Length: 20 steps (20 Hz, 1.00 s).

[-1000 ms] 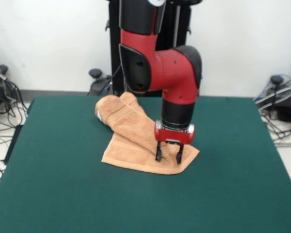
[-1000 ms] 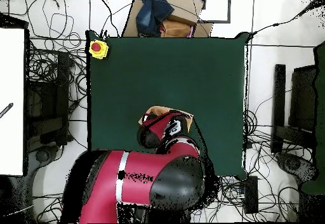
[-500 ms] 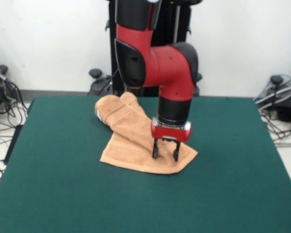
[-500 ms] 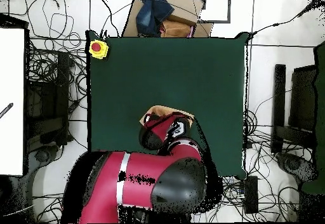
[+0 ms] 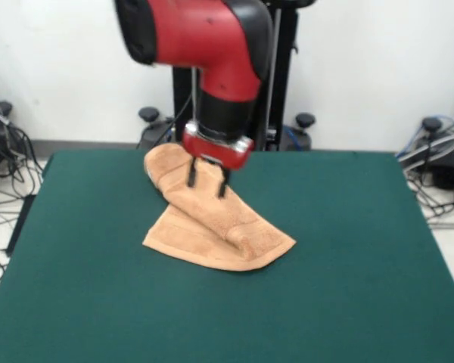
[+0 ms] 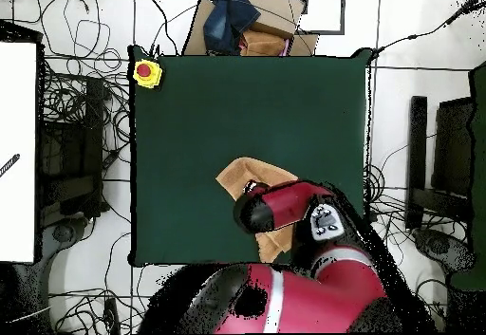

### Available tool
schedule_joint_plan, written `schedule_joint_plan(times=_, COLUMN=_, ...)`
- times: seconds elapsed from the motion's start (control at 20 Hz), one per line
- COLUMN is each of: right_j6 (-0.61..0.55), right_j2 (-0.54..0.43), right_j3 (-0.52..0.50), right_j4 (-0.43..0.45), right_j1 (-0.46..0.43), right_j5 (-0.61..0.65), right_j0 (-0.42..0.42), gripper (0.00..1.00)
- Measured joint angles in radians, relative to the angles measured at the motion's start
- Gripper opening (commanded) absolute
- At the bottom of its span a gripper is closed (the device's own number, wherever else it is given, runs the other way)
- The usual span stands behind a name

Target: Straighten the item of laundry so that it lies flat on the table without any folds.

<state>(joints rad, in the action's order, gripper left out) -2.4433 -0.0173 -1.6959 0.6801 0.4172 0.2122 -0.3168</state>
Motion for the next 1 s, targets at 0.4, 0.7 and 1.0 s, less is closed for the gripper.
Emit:
schedule_joint_plan(times=0.4, right_j6=0.001, right_j2=-0.004, right_j3=0.014, right_j4=0.071, right_j1=-0.003, right_j5=0.031, right_j0=-0.076, gripper=1.00)
schedule_joint_plan(times=0.7, right_j6=0.001, right_j2=-0.016, right_j3=0.041, right_j4=0.128, right_j1=-0.073, right_j5=-0.004, right_j0=-0.088, gripper=1.00)
schedule_joint_plan(times=1.0, right_j6=0.001, right_j2=0.002, right_j3=0.090, right_j4=0.160, right_j1=-0.174, right_j5=-0.138, right_j0=-0.038, gripper=1.00)
